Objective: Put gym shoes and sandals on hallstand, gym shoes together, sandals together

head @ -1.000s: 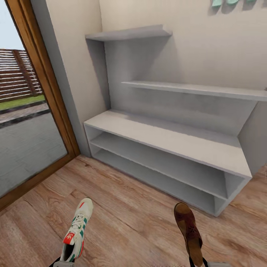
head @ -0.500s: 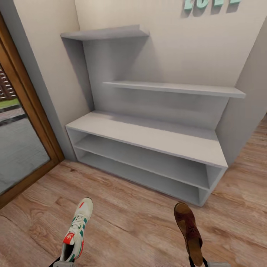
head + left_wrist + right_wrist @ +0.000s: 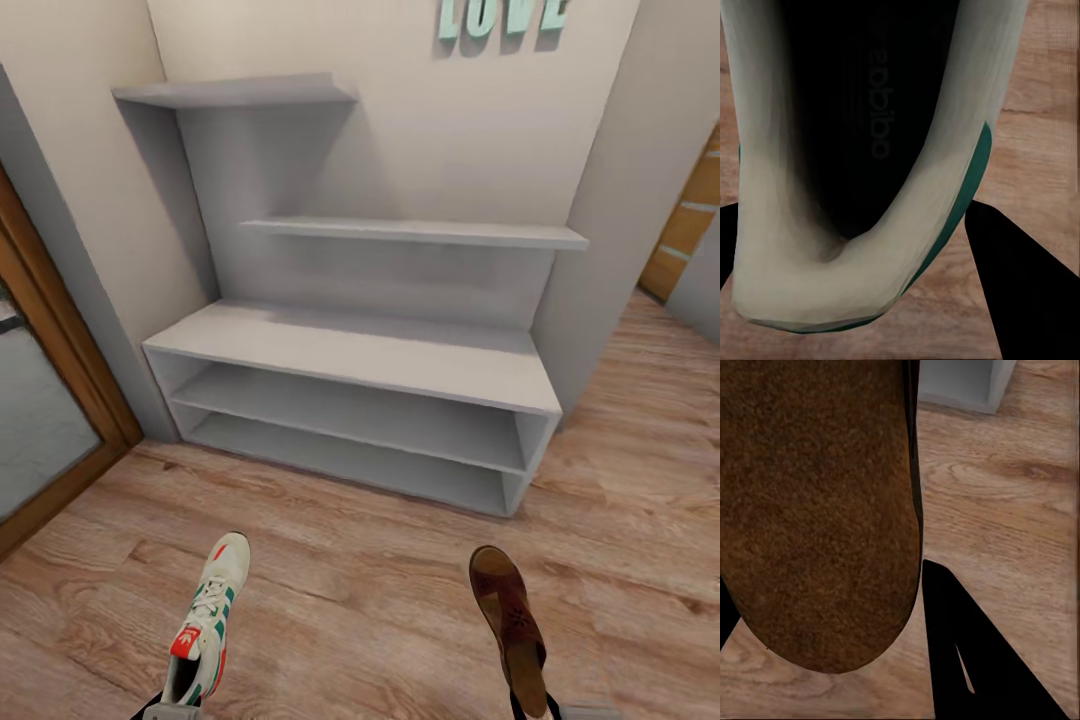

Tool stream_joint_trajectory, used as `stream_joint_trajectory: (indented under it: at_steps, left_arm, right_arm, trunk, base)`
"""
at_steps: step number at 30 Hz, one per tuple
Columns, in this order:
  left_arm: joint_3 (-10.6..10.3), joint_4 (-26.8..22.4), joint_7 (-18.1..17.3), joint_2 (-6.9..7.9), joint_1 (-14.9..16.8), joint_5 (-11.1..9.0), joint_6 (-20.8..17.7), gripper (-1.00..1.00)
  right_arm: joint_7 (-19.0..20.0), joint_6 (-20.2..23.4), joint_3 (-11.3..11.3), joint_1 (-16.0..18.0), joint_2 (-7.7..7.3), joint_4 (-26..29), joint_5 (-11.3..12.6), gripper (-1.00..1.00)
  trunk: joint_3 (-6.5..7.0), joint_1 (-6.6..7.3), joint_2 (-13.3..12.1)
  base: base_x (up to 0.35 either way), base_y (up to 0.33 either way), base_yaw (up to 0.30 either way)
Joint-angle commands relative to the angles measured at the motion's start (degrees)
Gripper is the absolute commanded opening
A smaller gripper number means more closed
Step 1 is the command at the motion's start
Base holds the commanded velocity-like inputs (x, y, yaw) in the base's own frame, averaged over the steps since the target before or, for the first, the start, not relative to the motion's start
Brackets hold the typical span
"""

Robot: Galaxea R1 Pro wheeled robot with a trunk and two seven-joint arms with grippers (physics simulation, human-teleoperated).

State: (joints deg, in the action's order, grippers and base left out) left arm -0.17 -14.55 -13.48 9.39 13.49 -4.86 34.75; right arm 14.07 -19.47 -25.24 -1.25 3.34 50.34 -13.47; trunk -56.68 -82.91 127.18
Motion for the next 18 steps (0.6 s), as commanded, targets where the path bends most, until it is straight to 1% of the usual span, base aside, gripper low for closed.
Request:
stream_joint_trajectory:
  at_steps: [1, 18]
  left_arm:
    - [0.0, 0.04, -0.54, 0.01, 0.03, -0.5, 0.05, -1.0]
    - [0.0, 0.04, -0.55, 0.01, 0.04, -0.5, 0.05, -1.0]
  right_arm:
    - [0.43, -0.04, -0.33, 0.02, 0.09, 0.16, -0.15, -1.0]
    - [0.43, -0.04, -0.33, 0.02, 0.09, 0.2, -0.15, -1.0]
  trunk:
    - [-0.04, 0.03, 0.02]
    - [-0.04, 0.03, 0.02]
  base:
    - [-0.097, 0.109, -0.262]
    - [-0.01, 0.011, -0.262]
